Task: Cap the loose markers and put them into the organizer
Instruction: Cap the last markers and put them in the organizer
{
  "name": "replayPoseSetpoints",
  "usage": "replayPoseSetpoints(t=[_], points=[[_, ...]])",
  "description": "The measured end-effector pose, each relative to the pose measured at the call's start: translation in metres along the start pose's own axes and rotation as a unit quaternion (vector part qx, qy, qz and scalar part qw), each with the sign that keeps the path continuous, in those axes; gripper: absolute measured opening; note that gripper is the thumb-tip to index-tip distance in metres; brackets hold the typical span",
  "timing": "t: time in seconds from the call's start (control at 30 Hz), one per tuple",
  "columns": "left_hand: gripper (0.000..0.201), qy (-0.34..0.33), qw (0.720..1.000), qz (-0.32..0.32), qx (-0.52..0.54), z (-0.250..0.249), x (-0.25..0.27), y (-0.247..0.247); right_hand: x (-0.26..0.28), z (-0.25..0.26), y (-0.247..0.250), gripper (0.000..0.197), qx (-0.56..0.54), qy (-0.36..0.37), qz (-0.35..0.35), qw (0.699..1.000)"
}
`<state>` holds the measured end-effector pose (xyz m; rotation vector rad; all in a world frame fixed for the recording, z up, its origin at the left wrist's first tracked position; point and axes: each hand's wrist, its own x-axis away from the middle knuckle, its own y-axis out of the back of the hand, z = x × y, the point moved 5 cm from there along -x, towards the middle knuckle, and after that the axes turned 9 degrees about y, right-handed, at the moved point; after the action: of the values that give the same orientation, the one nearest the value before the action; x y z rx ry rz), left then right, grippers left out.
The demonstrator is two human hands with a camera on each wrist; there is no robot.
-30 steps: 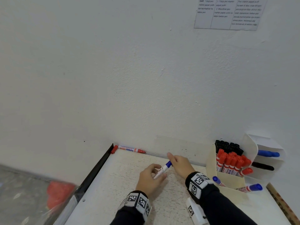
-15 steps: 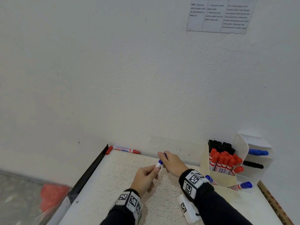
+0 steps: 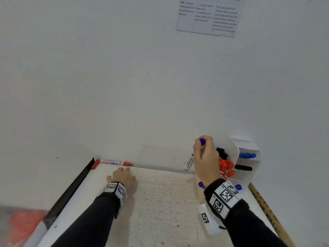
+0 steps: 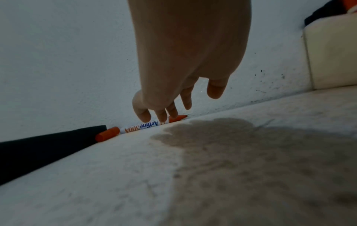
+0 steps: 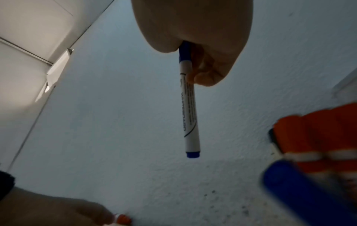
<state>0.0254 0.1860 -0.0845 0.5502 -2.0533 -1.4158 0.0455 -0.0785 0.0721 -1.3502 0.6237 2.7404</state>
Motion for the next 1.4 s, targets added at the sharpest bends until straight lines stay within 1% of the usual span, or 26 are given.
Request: replayPoseSetpoints(t=[0.07,0.13,0.2,0.3,0.4,0.47,0.5,0.53,0.6,0.63,0.67,0.7,0.73,0.77,0.8,0.9,1.03,1.1,1.17,1.27,1.4], points=[[0.055,-0.003,1.000,-0.006,-0.023,0.001,-0.011,0.002,0.000,-0.005,0.021,0.006,0.018,-0.011,-0.019,1.000],[0.058,-0.002,0.999,-0.012,-0.035,0.004,-0.025,-0.001,0.005,-0.014,0.034,0.008,0.049,-0.028,-0.010,0.998],[0.059,-0.012,0.999,-0.020,-0.048,0.007,-0.037,-0.003,0.013,-0.025,0.039,0.009,0.093,-0.040,0.031,0.994],[0.059,-0.019,0.997,-0.030,-0.065,0.011,-0.051,-0.004,0.029,-0.045,0.037,0.010,0.178,-0.049,0.116,0.976],[0.057,-0.009,0.998,-0.034,-0.061,0.015,-0.058,0.000,0.043,-0.063,0.032,0.010,0.204,-0.078,0.189,0.957],[0.055,-0.001,0.997,-0.033,-0.067,0.012,-0.055,0.004,0.049,-0.067,0.027,0.008,0.209,-0.088,0.221,0.949],[0.053,-0.006,0.996,-0.030,-0.081,0.010,-0.056,0.003,0.050,-0.067,0.025,0.011,0.210,-0.086,0.227,0.947],[0.052,-0.023,0.995,-0.026,-0.095,0.012,-0.064,-0.002,0.051,-0.067,0.022,0.018,0.216,-0.085,0.238,0.943],[0.056,-0.062,0.993,-0.035,-0.090,0.018,-0.102,-0.025,0.053,-0.069,0.015,0.039,0.241,-0.083,0.283,0.925],[0.059,-0.072,0.990,-0.037,-0.113,0.021,-0.115,-0.035,0.055,-0.070,0.011,0.042,0.252,-0.084,0.307,0.914],[0.061,-0.065,0.989,-0.045,-0.124,0.023,-0.118,-0.038,0.056,-0.071,0.008,0.036,0.256,-0.090,0.321,0.907],[0.060,-0.048,0.991,-0.047,-0.115,0.023,-0.108,-0.034,0.056,-0.071,0.006,0.026,0.254,-0.093,0.320,0.908],[0.057,-0.037,0.992,-0.050,-0.106,0.017,-0.080,-0.018,0.056,-0.070,0.005,0.017,0.250,-0.094,0.312,0.912],[0.053,-0.033,0.993,-0.048,-0.103,0.010,-0.054,-0.005,0.055,-0.070,0.005,0.016,0.247,-0.095,0.304,0.915],[0.049,-0.033,0.993,-0.053,-0.097,0.006,-0.045,0.000,0.055,-0.070,0.004,0.018,0.245,-0.099,0.298,0.917],[0.043,-0.038,0.992,-0.058,-0.108,0.002,-0.041,0.002,0.054,-0.069,0.004,0.020,0.247,-0.109,0.287,0.919],[0.048,-0.066,0.990,-0.074,-0.099,0.000,-0.039,0.000,0.055,-0.068,0.005,0.021,0.268,-0.122,0.268,0.917],[0.052,-0.061,0.993,-0.062,-0.075,0.000,-0.038,0.000,0.055,-0.067,0.005,0.022,0.274,-0.123,0.258,0.918],[0.052,-0.053,0.995,-0.063,-0.064,-0.001,-0.038,0.000,0.055,-0.066,0.006,0.022,0.279,-0.122,0.254,0.918],[0.049,-0.061,0.992,-0.080,-0.081,-0.002,-0.035,0.003,0.057,-0.068,0.004,0.022,0.284,-0.118,0.255,0.917],[0.047,-0.094,0.983,-0.111,-0.114,-0.004,-0.034,0.006,0.058,-0.069,0.002,0.023,0.284,-0.116,0.257,0.917]])
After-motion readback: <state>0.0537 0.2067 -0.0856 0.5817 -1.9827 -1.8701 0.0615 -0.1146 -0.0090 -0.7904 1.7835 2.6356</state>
